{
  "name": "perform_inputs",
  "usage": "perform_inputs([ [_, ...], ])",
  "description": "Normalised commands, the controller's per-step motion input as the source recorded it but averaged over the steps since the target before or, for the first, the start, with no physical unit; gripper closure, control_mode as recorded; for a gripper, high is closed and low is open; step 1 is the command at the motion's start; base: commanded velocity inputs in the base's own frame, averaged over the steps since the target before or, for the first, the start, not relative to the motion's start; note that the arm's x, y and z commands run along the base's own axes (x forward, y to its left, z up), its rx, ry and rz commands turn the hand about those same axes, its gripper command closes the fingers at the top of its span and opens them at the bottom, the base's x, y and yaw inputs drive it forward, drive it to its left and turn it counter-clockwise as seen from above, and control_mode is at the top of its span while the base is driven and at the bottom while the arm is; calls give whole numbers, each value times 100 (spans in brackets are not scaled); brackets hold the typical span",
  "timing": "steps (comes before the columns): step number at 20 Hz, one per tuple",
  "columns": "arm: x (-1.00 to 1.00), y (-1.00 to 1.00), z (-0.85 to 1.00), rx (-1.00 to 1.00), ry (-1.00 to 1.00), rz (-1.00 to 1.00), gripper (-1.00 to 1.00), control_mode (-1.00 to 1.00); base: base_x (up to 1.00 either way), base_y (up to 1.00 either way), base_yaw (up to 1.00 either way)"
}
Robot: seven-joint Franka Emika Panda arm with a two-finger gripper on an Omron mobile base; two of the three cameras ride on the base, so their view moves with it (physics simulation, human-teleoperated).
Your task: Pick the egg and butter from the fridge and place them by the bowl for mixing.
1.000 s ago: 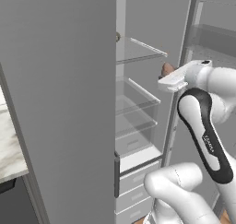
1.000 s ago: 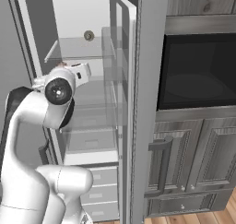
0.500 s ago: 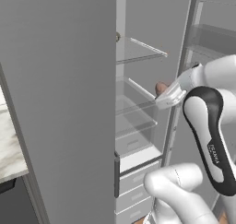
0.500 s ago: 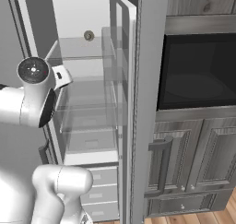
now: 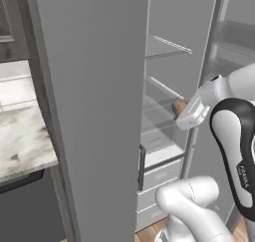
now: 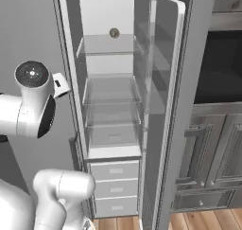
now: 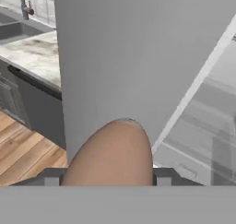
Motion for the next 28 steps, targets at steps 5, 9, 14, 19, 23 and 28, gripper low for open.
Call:
perform_inputs([
  [5, 0, 0, 0, 0, 0, 0, 100, 100, -45, 100, 7],
  [9, 0, 0, 0, 0, 0, 0, 100, 100, -2, 100, 1],
  [14, 0, 0, 0, 0, 0, 0, 100, 100, 0, 100, 0],
  [19, 0, 0, 0, 0, 0, 0, 100, 100, -1, 100, 0],
  [23, 0, 0, 0, 0, 0, 0, 100, 100, -30, 100, 6],
  [28, 0, 0, 0, 0, 0, 0, 100, 100, -30, 100, 6],
])
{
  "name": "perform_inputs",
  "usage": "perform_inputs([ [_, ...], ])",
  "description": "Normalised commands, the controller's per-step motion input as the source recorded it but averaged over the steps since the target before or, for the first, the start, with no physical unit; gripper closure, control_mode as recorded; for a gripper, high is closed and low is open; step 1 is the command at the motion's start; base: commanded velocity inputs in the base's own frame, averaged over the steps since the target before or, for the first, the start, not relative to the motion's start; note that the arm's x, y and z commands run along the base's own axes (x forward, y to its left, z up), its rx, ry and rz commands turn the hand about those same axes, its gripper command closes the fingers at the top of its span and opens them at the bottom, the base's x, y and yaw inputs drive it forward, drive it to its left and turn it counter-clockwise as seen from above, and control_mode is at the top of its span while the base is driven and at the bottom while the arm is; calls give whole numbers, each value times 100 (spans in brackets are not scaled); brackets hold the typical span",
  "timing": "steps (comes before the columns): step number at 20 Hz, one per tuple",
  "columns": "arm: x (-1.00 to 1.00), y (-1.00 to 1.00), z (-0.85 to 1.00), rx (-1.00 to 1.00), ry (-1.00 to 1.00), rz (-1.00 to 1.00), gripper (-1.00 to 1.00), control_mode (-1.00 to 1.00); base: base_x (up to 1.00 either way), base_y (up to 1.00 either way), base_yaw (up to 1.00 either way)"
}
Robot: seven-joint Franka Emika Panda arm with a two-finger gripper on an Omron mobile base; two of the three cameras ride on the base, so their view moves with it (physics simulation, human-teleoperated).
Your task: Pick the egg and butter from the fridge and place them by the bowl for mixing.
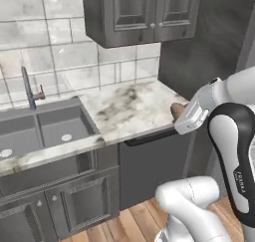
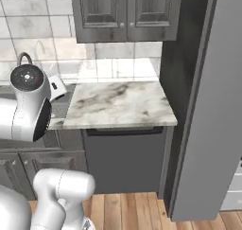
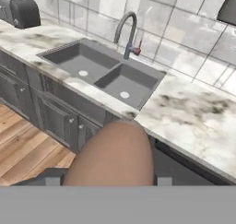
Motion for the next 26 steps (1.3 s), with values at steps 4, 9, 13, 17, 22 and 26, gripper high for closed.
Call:
perform_inputs([
  [4, 0, 0, 0, 0, 0, 0, 100, 100, -36, 100, 9],
  [9, 0, 0, 0, 0, 0, 0, 100, 100, -44, 100, 12],
  [13, 0, 0, 0, 0, 0, 0, 100, 100, -39, 100, 11],
  [17, 0, 0, 0, 0, 0, 0, 100, 100, -29, 100, 10],
  [22, 0, 0, 0, 0, 0, 0, 100, 100, -16, 100, 6],
  [26, 0, 0, 0, 0, 0, 0, 100, 100, -4, 100, 5],
])
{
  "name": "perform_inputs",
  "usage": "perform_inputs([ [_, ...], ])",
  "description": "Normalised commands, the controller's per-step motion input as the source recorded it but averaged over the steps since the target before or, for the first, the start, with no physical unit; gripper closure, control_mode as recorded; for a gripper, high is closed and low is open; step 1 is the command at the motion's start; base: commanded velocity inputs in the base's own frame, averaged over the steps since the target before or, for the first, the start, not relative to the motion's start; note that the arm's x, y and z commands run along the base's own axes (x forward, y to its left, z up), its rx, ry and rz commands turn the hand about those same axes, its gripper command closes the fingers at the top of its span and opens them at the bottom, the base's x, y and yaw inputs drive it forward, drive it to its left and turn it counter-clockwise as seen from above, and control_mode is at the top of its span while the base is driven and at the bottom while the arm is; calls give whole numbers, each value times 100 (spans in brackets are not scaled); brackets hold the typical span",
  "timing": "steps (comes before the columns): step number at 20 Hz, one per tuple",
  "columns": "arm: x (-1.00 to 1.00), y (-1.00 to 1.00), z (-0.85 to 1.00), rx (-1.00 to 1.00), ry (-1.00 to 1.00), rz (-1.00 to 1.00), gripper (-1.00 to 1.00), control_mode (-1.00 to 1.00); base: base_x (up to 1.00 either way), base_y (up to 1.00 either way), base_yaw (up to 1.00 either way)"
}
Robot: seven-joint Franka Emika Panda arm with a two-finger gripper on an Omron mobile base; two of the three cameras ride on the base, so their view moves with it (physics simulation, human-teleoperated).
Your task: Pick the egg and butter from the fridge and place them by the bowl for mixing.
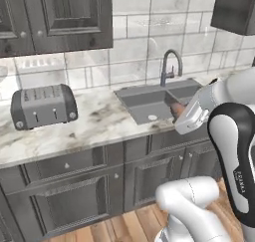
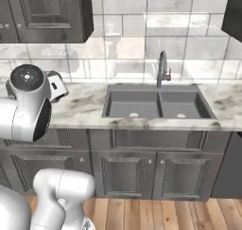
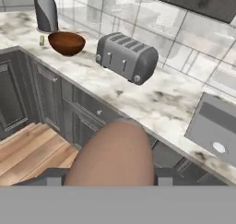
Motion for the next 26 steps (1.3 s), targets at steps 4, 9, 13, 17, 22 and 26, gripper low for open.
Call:
perform_inputs([
  [4, 0, 0, 0, 0, 0, 0, 100, 100, 0, 100, 0],
  [9, 0, 0, 0, 0, 0, 0, 100, 100, 16, 100, 0],
  [13, 0, 0, 0, 0, 0, 0, 100, 100, 23, 86, 0],
  [17, 0, 0, 0, 0, 0, 0, 100, 100, 37, 100, 18],
  [22, 0, 0, 0, 0, 0, 0, 100, 100, 48, 70, 7],
  [26, 0, 0, 0, 0, 0, 0, 100, 100, 57, 34, 2],
])
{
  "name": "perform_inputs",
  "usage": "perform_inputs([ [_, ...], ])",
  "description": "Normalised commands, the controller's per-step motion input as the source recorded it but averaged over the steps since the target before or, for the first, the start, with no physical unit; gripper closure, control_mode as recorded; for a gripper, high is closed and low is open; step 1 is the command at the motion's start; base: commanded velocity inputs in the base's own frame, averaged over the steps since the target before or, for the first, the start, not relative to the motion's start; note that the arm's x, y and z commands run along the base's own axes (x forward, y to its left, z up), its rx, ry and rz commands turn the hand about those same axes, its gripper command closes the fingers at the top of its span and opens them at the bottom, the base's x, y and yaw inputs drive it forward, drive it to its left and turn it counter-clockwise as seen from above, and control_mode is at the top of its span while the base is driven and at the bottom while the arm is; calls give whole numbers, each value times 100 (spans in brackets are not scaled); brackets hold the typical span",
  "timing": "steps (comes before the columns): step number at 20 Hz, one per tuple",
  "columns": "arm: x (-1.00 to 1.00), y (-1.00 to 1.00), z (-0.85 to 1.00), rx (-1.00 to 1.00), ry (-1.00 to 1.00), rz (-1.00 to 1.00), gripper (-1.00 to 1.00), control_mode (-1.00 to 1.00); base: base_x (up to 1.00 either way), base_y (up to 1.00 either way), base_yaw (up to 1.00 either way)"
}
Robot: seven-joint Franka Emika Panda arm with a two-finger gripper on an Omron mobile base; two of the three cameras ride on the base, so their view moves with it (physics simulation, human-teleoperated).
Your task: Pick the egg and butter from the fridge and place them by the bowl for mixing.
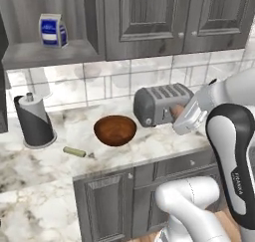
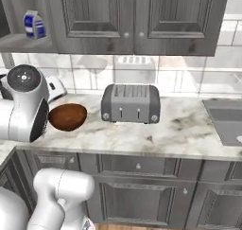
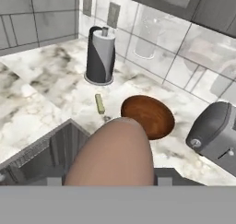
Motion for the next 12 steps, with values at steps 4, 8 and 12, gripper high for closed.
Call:
perform_inputs([
  [4, 0, 0, 0, 0, 0, 0, 100, 100, 55, 53, 7],
  [8, 0, 0, 0, 0, 0, 0, 100, 100, 6, 59, 21],
  [12, 0, 0, 0, 0, 0, 0, 100, 100, -18, 47, 38],
])
